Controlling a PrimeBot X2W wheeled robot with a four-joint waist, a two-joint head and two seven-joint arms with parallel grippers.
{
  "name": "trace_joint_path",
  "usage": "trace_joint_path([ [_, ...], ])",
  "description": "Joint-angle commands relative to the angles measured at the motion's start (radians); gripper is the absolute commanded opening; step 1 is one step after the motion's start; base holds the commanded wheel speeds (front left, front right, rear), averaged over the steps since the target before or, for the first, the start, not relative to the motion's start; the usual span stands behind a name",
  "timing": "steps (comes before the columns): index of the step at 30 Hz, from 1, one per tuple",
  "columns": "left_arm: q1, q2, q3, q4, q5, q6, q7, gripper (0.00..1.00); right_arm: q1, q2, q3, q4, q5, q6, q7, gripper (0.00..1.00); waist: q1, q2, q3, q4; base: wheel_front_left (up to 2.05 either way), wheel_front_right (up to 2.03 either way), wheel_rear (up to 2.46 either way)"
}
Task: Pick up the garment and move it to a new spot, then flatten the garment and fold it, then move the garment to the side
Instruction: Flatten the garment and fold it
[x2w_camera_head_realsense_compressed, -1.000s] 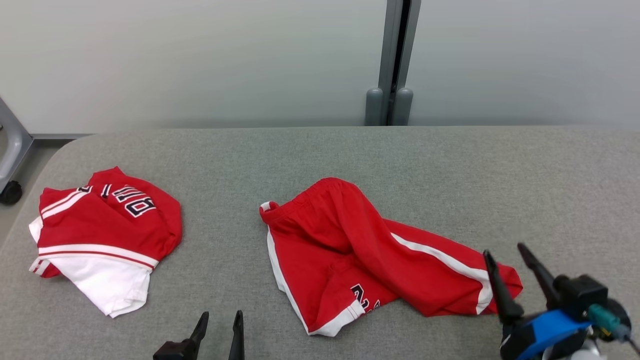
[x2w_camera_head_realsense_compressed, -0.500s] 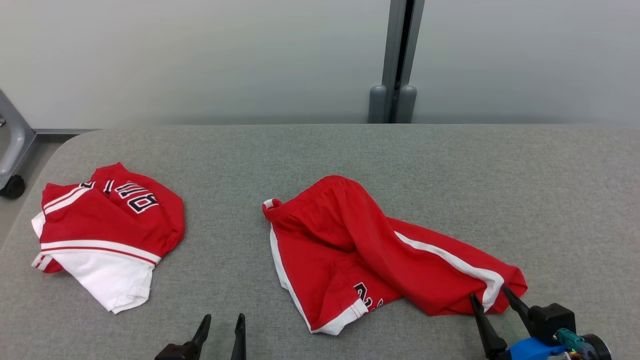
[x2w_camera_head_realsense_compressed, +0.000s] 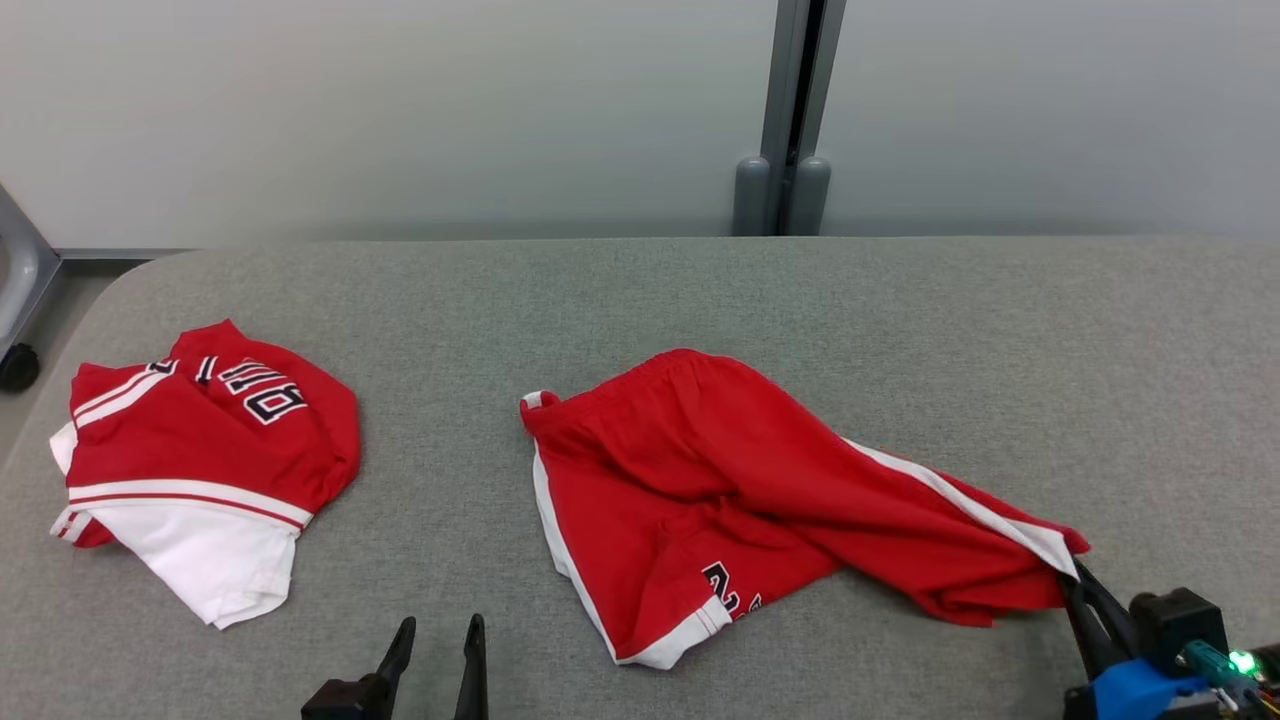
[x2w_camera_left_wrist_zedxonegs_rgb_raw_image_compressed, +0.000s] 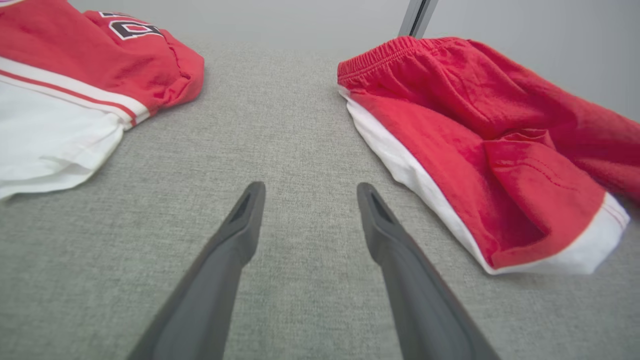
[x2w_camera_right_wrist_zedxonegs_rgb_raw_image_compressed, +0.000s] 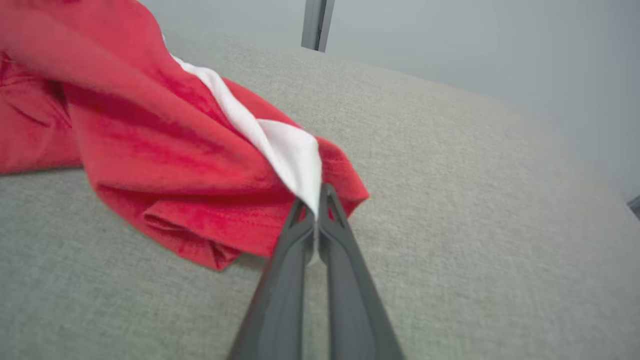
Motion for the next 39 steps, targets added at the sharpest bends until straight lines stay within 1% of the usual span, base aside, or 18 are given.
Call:
trace_joint_path([
  [1,-0.006,0.000,0.001,-0.003,-0.001,-0.002,-0.003,1.00,0.027,-0.012,-0.005,-0.007,-0.007,0.000,-0.001,0.00,-0.0001,0.0000,-0.005,-0.007,0.00,0.00,0.00],
  [4,-0.008,0.000,-0.009,-0.006,-0.011,-0.001,-0.003,1.00,0.063,-0.032,-0.003,-0.001,-0.016,0.000,0.000,0.00,-0.0001,0.0000,-0.008,-0.021,0.00,0.00,0.00],
  [5,-0.011,0.000,-0.013,-0.008,-0.014,0.001,-0.003,1.00,0.071,-0.032,-0.002,0.007,-0.009,0.000,0.000,0.46,-0.0001,0.0000,-0.008,-0.024,0.00,0.00,0.00],
  [6,-0.014,0.000,-0.015,-0.009,-0.016,0.004,-0.003,1.00,0.075,-0.029,-0.003,0.015,-0.001,0.000,-0.001,1.00,-0.0001,0.0000,-0.008,-0.028,0.00,0.00,0.00],
  [9,-0.024,0.000,-0.015,-0.015,-0.015,0.006,-0.003,1.00,0.072,-0.008,0.002,-0.020,0.028,0.000,-0.001,1.00,-0.0001,0.0000,-0.004,-0.038,0.00,0.00,0.00],
  [13,-0.047,0.000,-0.006,-0.037,-0.020,0.002,-0.003,1.00,0.089,0.008,0.024,-0.101,0.070,0.000,-0.001,1.00,-0.0001,0.0000,0.000,-0.047,0.00,0.00,0.00],
  [17,-0.121,0.000,-0.022,-0.076,-0.023,-0.014,-0.003,1.00,0.103,0.017,0.049,-0.175,0.106,0.000,0.000,1.00,-0.0001,0.0000,0.011,-0.052,0.00,0.00,0.00],
  [19,-0.181,0.000,-0.050,-0.066,-0.033,-0.027,-0.003,1.00,0.103,0.022,0.060,-0.193,0.117,0.000,-0.001,1.00,-0.0001,0.0000,0.019,-0.054,0.00,0.00,0.00],
  [22,-0.323,0.000,-0.130,0.006,-0.066,-0.047,0.005,1.00,0.089,0.028,0.078,-0.207,0.124,0.000,-0.001,1.00,-0.0001,0.0000,0.039,-0.059,0.00,0.00,0.00],
  [25,-0.492,0.000,-0.222,0.078,-0.122,-0.061,0.079,1.00,0.061,0.035,0.099,-0.212,0.128,0.000,-0.001,1.00,-0.0001,0.0000,0.065,-0.070,0.00,0.00,0.00],
  [30,-0.729,0.000,-0.346,0.189,-0.214,-0.065,0.244,1.00,0.023,0.046,0.141,-0.211,0.129,0.000,0.000,1.00,-0.0001,0.0000,0.105,-0.102,0.00,0.00,0.00],
  [33,-0.819,0.000,-0.408,0.262,-0.271,-0.064,0.353,1.00,0.002,0.049,0.165,-0.204,0.136,0.000,-0.001,1.00,-0.0001,0.0000,0.125,-0.125,0.00,0.00,0.00],
  [39,-0.928,0.000,-0.481,0.376,-0.370,-0.039,0.498,1.00,-0.034,0.054,0.202,-0.198,0.146,0.000,-0.001,1.00,-0.0001,0.0000,0.163,-0.166,0.00,0.00,0.00],
])
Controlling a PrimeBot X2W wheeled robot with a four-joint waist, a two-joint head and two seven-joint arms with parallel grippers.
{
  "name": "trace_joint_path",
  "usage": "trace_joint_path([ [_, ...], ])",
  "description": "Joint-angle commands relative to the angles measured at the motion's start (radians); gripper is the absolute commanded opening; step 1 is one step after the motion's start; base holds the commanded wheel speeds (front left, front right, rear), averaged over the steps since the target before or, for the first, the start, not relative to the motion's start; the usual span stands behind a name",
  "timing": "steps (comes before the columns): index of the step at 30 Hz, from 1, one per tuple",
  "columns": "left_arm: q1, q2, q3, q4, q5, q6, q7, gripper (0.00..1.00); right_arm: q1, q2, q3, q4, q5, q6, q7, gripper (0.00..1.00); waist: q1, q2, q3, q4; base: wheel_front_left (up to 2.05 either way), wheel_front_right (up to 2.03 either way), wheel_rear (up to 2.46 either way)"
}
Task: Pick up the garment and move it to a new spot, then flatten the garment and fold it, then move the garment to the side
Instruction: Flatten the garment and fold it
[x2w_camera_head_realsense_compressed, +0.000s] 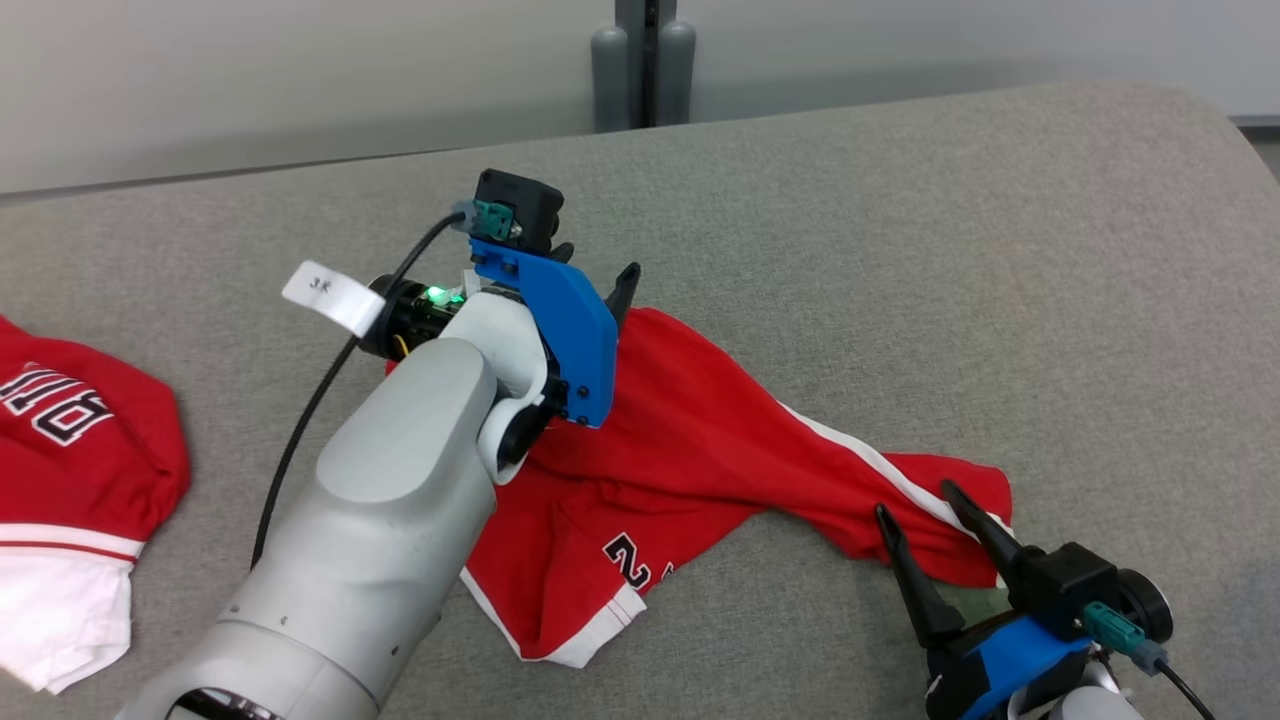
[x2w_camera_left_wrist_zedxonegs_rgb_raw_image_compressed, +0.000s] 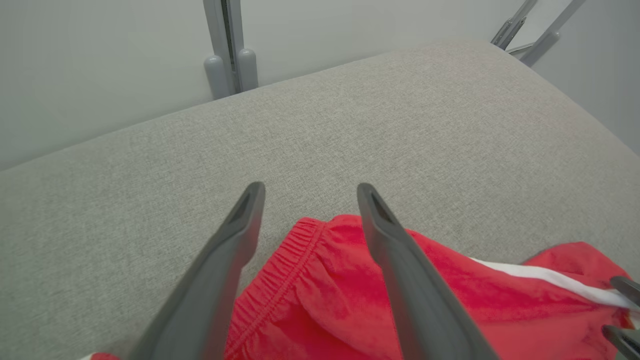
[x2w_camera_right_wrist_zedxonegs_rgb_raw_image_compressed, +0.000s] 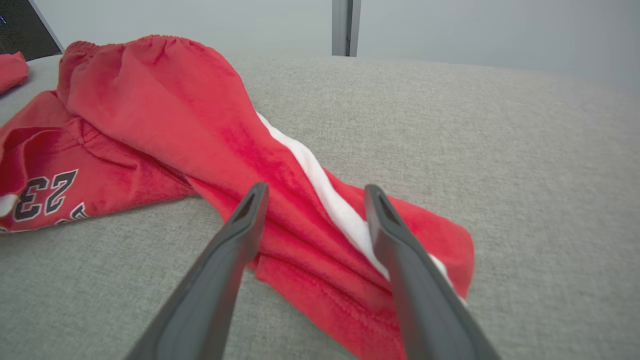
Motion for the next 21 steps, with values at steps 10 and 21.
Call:
trace_joint_path([
  [10,-0.076,0.000,-0.074,0.114,-0.152,0.006,0.188,1.00,-0.046,0.007,0.027,-0.002,0.010,0.000,-0.001,1.00,-0.0001,-0.0001,0.036,-0.031,0.00,0.00,0.00],
  [21,-0.067,0.001,-0.168,0.128,-0.218,0.002,0.227,0.76,-0.056,0.004,0.022,-0.003,0.013,0.000,-0.001,1.00,-0.0001,-0.0001,0.041,-0.028,0.00,0.00,0.00],
])
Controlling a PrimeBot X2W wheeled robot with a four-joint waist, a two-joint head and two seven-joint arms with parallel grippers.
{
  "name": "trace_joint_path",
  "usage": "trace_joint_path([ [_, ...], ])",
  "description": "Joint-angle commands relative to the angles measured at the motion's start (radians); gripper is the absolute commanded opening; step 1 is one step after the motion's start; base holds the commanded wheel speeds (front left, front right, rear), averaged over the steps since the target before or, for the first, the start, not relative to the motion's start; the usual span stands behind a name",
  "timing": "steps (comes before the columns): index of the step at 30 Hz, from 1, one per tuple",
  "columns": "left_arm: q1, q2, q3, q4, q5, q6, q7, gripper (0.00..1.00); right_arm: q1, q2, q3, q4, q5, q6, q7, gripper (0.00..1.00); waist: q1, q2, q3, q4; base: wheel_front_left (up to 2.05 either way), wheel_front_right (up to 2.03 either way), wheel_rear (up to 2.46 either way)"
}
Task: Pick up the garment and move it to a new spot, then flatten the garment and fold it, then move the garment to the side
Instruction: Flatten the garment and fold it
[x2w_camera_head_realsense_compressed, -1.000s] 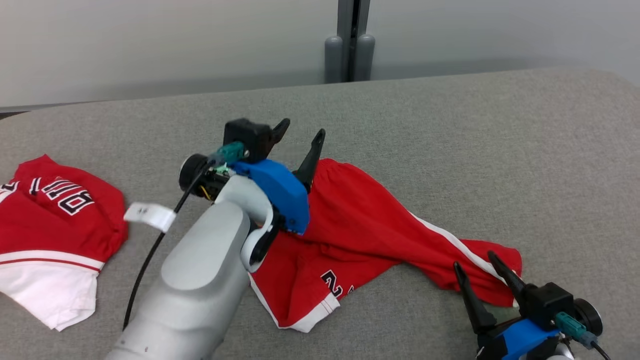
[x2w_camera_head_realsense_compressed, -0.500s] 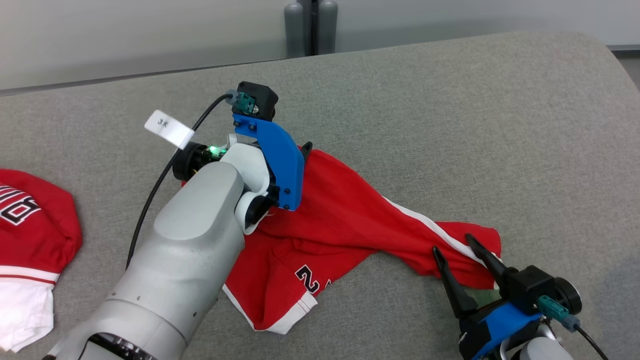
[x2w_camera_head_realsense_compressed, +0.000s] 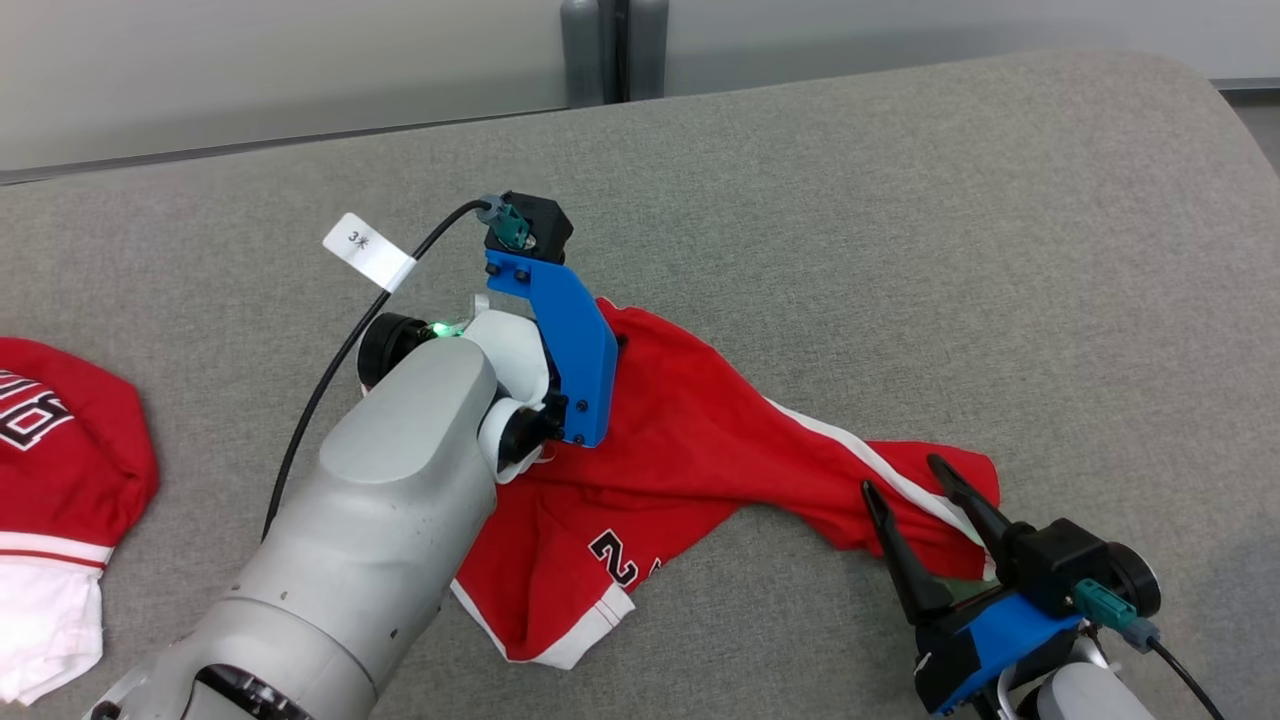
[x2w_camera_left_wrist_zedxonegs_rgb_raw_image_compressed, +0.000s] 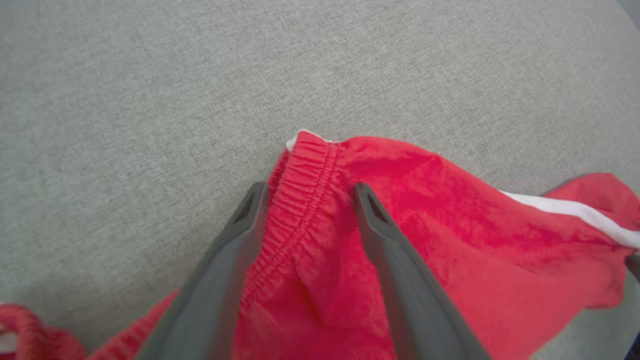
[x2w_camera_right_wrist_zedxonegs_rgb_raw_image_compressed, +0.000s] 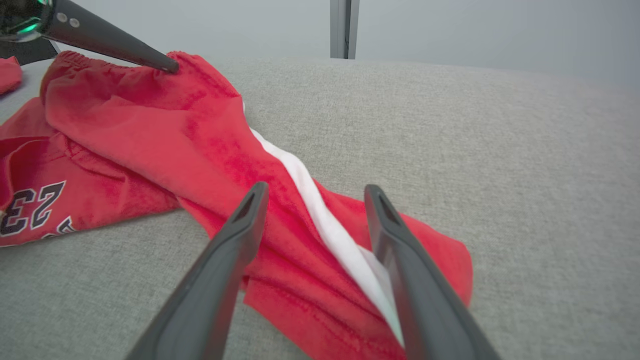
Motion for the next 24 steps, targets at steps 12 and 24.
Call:
trace_joint_path([
  [12,0.037,0.000,-0.089,-0.046,-0.032,-0.026,-0.158,0.00,0.014,-0.001,-0.038,0.007,0.005,0.000,-0.001,1.00,-0.0001,0.0000,-0.045,0.083,0.00,0.00,0.00],
  [24,0.173,0.037,-0.084,-0.074,-0.020,0.011,-0.463,0.00,0.121,0.031,-0.096,0.014,0.001,0.000,-0.001,1.00,-0.0001,0.0000,-0.193,0.215,0.00,0.00,0.00],
])
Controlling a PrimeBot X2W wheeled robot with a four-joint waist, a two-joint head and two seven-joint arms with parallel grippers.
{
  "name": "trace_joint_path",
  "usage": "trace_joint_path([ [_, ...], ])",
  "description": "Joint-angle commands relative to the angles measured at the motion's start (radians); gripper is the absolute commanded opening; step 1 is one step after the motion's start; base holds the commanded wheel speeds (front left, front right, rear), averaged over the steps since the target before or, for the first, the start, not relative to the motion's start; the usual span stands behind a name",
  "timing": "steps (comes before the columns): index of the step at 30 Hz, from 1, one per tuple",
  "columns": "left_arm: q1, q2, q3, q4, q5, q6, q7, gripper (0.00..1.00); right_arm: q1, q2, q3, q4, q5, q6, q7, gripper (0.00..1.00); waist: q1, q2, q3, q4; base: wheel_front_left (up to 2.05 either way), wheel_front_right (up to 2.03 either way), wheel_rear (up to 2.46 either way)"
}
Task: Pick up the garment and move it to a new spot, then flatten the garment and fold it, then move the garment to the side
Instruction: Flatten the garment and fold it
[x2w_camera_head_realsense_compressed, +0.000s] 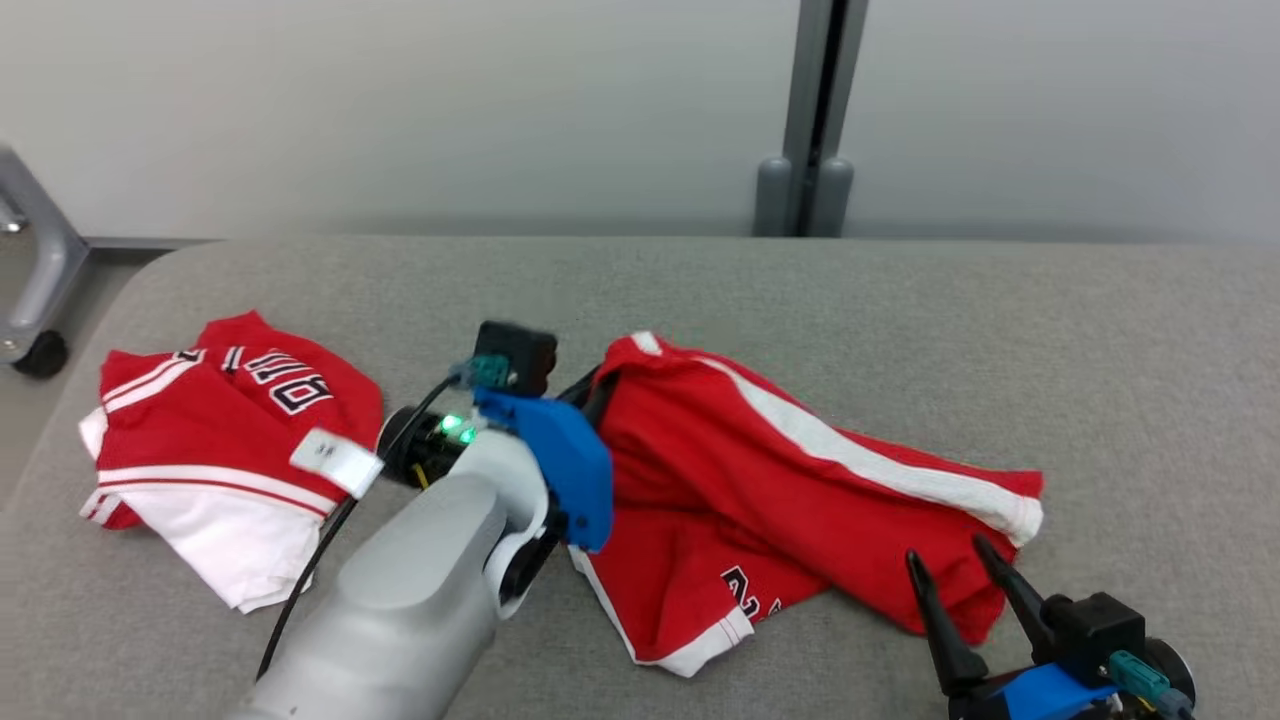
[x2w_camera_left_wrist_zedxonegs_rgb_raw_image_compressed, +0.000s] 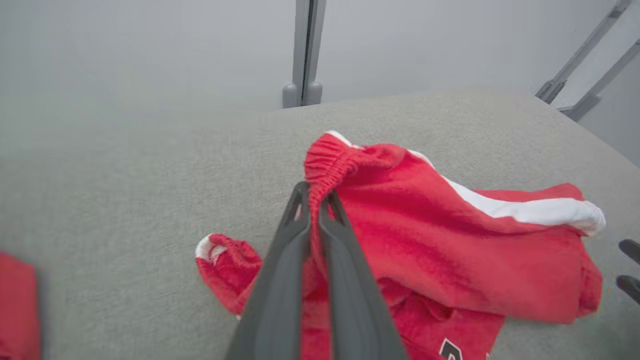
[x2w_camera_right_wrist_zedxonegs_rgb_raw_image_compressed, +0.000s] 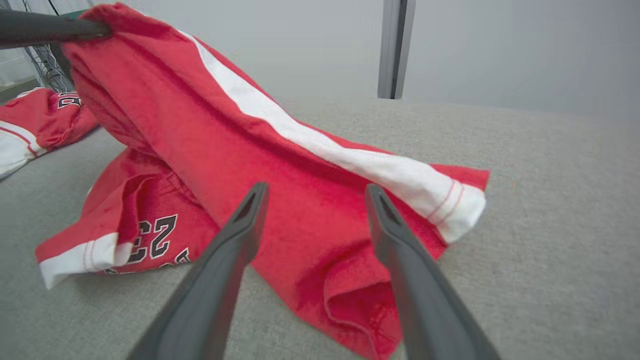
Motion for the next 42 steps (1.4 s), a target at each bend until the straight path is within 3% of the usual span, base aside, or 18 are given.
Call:
trace_joint_path([
  [1,0.031,0.012,0.006,-0.001,-0.004,0.006,-0.012,0.00,0.011,0.006,-0.003,0.000,-0.002,0.000,0.000,1.00,0.0003,0.0000,-0.007,0.008,0.00,0.00,0.00],
  [7,0.217,0.070,0.032,-0.062,-0.028,0.060,-0.129,0.00,0.055,0.032,-0.011,0.001,-0.004,0.000,0.000,1.00,0.0003,0.0000,-0.044,0.045,0.00,0.00,0.00],
  [14,0.428,0.130,0.083,-0.142,-0.026,0.151,-0.252,0.00,0.066,0.042,0.002,0.010,0.003,0.000,0.000,1.00,0.0003,0.0000,-0.069,0.031,0.00,0.00,0.00],
  [15,0.454,0.135,0.101,-0.155,-0.023,0.165,-0.256,0.08,0.070,0.043,0.001,0.011,0.003,0.000,0.000,1.00,0.0003,0.0000,-0.072,0.027,0.00,0.00,0.00],
  [16,0.475,0.142,0.122,-0.173,-0.011,0.179,-0.260,0.47,0.070,0.046,0.000,0.012,0.001,0.000,0.000,1.00,0.0003,0.0000,-0.075,0.024,0.00,0.00,0.00],
  [17,0.495,0.149,0.149,-0.201,0.011,0.192,-0.262,0.99,0.069,0.047,-0.002,0.011,0.000,0.000,0.000,1.00,0.0003,0.0000,-0.077,0.021,0.00,0.00,0.00],
  [22,0.617,0.159,0.331,-0.364,0.150,0.248,-0.261,1.00,0.070,0.054,-0.012,0.007,-0.005,0.000,0.000,1.00,0.0003,0.0000,-0.084,0.007,0.00,0.00,0.00],
  [26,0.695,0.141,0.485,-0.489,0.278,0.255,-0.261,1.00,0.054,0.065,-0.031,-0.009,-0.009,0.000,0.000,1.00,0.0003,0.0000,-0.087,-0.005,0.00,0.00,0.00],
  [32,0.745,0.103,0.620,-0.532,0.419,0.198,-0.261,1.00,0.012,0.084,-0.072,-0.021,-0.027,0.000,0.000,1.00,0.0003,0.0000,-0.094,-0.033,0.00,0.00,0.00],
  [42,0.768,0.027,0.715,-0.439,0.535,0.106,-0.261,1.00,-0.019,0.104,-0.071,0.079,-0.057,0.000,0.000,1.00,0.0003,0.0000,-0.099,-0.071,0.00,0.00,0.00],
])
